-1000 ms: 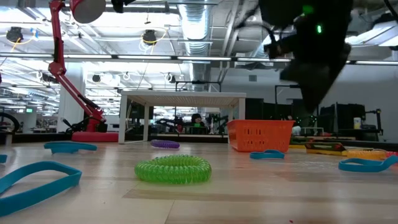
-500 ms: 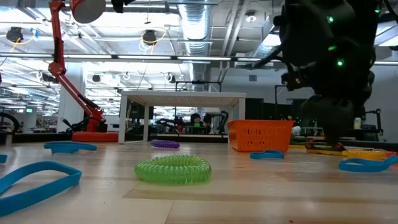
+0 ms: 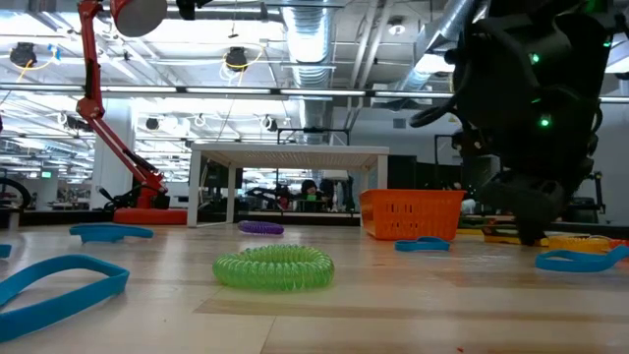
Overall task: Pick & Place Office Desk Supplies
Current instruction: Put the bottom yellow crayon box into the bin
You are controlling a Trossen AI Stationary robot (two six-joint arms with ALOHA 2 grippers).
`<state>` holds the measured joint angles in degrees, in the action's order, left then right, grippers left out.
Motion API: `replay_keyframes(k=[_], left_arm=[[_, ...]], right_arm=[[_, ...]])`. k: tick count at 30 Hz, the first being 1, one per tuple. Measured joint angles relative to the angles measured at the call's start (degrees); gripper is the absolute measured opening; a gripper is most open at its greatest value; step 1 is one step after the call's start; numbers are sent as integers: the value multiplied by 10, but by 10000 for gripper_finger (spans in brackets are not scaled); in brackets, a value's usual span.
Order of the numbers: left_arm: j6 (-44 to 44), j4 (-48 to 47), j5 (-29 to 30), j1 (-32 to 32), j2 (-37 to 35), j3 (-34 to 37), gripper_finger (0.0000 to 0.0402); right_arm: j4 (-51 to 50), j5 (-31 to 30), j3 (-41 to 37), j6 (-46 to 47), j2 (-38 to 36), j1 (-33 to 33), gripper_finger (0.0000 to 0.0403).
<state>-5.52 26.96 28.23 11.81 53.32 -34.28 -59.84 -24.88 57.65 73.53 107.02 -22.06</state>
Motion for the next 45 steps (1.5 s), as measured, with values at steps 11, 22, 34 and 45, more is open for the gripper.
replay_keyframes(k=[11,22,34,45], left_arm=[[0,0,0,0,0,0,182],[0,-4,0,0,0,0,182],[-1,-16,0,0,0,0,182],[-2,-16,0,0,0,0,182]], right_arm=[[2,1,-3,-9,1,-3,8],[-126,3,110,15,1,-52,2],[-300,69,303,108,0,-141,1],[-302,114,334,245,-98,-188,0]])
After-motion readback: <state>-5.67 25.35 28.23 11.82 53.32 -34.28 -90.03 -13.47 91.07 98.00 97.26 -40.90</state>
